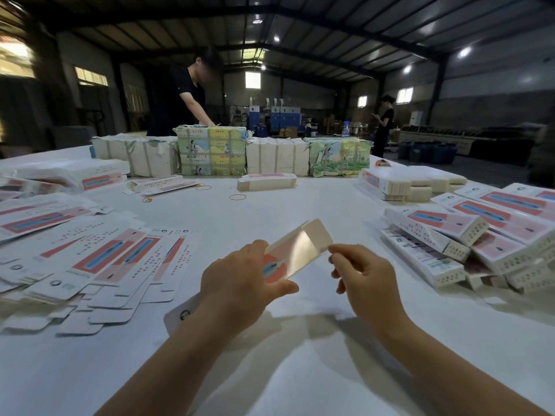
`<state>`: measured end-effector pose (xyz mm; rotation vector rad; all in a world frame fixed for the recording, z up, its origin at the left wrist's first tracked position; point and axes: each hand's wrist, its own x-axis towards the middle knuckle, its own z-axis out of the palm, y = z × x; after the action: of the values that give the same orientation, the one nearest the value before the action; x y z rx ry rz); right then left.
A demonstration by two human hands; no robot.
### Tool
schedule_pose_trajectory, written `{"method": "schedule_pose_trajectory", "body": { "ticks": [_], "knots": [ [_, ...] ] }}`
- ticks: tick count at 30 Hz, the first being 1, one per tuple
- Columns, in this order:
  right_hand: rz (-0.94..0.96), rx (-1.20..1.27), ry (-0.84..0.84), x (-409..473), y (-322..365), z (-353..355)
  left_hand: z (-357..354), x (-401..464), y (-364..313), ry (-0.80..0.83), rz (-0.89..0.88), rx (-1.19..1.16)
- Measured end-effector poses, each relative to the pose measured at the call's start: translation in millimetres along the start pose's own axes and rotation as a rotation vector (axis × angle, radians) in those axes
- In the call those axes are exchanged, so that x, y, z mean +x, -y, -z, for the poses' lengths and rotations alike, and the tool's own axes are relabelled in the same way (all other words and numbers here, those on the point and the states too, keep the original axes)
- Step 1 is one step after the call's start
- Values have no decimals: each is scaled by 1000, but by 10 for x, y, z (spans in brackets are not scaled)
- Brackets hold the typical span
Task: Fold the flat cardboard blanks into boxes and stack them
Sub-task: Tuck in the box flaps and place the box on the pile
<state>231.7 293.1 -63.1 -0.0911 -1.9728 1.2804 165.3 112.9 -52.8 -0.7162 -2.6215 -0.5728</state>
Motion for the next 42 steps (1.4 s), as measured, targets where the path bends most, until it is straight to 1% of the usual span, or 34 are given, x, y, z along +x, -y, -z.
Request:
{"method": "schedule_pose_trajectory", "body": {
  "ticks": [4,7,10,13,18,20,22,25,29,35,37,39,40,41,42],
  "knots": [
    [-31,88,49,-32,37,-34,-7,-2,26,30,29,-15],
    [-59,144,103,-59,67,-41,-38,-21,-22,45,-3,-6],
    [-91,131,148,-71,71,-40,-62,-41,-70,41,-20,11],
    [-120,123,176,-73,47,-37,-75,-56,-76,72,-32,41],
    [-194,74,305,-67,-2,-72,-80,-49,-82,123,-68,99],
    [-193,16,276,-38,-7,-60,-83,-55,-90,130,-75,117],
    [-164,-7,209,-29,-6,-53,-85,-61,-101,137,-76,108],
    [-76,-35,148,-44,13,-54,-80,-64,-121,123,-67,87],
    [-44,-150,153,-42,9,-61,-96,-76,-147,138,-83,94],
    [-70,-160,248,-30,-9,-65,-115,-79,-142,161,-78,88],
    [-35,-227,191,-11,7,-49,-108,-78,-134,163,-68,71],
    [0,-352,71,40,-11,6,-93,-77,-118,160,-65,53],
    [-47,-352,47,74,-27,42,-88,-75,-112,158,-64,45],
    [-161,-260,74,108,-43,73,-91,-78,-109,156,-65,41],
    [-337,-64,134,135,-32,90,-96,-79,-111,154,-67,41]
  ]
}}
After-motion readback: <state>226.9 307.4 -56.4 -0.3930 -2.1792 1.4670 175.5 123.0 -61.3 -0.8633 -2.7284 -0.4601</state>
